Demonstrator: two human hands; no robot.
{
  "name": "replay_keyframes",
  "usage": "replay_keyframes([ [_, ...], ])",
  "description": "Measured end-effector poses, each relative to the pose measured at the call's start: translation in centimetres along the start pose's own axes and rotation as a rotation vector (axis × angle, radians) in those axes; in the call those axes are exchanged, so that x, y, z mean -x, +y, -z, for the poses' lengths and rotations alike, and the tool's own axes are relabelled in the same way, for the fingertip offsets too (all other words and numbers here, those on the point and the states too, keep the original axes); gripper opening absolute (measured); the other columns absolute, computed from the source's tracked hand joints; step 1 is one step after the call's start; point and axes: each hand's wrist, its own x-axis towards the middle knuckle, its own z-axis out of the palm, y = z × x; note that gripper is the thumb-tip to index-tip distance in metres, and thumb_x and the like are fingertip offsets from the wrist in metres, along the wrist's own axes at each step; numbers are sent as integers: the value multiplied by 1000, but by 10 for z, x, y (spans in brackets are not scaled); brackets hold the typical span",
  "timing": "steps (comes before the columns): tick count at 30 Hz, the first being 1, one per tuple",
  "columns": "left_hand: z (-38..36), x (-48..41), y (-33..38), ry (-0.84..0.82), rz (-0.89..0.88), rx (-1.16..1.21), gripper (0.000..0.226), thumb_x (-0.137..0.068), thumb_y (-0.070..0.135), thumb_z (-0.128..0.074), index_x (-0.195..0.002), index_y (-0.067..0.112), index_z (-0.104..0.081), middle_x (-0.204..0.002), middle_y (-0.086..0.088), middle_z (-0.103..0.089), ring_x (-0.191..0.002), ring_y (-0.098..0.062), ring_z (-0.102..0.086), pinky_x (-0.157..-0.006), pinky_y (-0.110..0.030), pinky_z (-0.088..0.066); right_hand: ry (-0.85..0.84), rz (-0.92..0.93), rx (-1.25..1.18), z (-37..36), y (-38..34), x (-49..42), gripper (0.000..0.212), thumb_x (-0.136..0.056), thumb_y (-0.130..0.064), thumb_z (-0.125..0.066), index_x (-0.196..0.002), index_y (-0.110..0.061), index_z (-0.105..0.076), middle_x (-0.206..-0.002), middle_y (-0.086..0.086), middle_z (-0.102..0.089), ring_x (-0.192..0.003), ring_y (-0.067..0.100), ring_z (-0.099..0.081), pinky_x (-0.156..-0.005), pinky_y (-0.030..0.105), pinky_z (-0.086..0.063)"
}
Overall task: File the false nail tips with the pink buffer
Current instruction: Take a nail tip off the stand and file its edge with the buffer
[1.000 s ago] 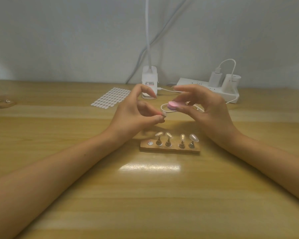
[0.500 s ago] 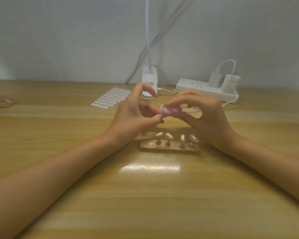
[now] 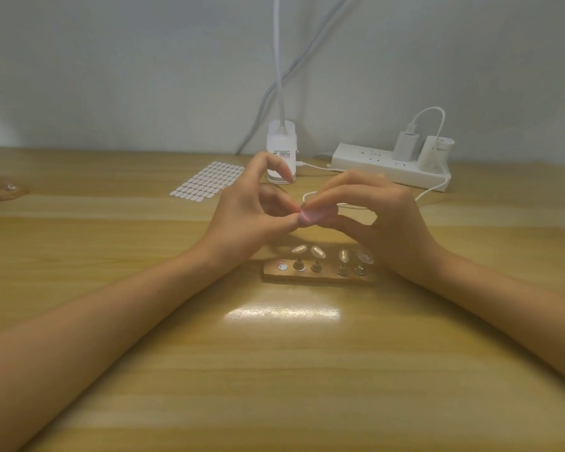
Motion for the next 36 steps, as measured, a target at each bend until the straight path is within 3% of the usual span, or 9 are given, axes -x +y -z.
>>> replay_keyframes([
  [12, 0, 0, 1, -6, 2, 28, 46, -81, 9, -84, -110, 13, -48, -83, -3, -79, -83, -21, -78, -84, -41, -61, 0, 17, 20, 0, -1, -1, 14, -87, -5, -77, -101, -5, -78, -96, 9, -70, -86, 17, -67, -81, 33, -55],
  [21, 0, 0, 0, -22, 16, 67, 47, -81, 4, -83, -110, 11, -47, -85, -5, -79, -84, -21, -78, -83, -40, -62, 42, -37, 8, 1, -1, -2, 14, -88, -9, -76, -101, -5, -78, -95, 9, -71, -84, 19, -68, -81, 37, -55],
  [31, -1, 1, 3, -48, 32, 107, 44, -83, 10, -83, -108, 16, -47, -84, -4, -79, -84, -21, -78, -64, -23, -56, 11, 36, 43, 1, -2, -1, 13, -88, -7, -76, -101, -4, -78, -97, 6, -71, -85, 16, -67, -80, 37, -55],
  [36, 0, 1, 4, -53, 42, 123, 44, -84, 13, -83, -107, 19, -46, -84, -5, -79, -84, -21, -78, -61, -25, -57, 12, 43, 46, 0, 0, 0, 14, -88, -7, -76, -101, -4, -78, -97, 6, -71, -86, 17, -66, -80, 39, -55],
])
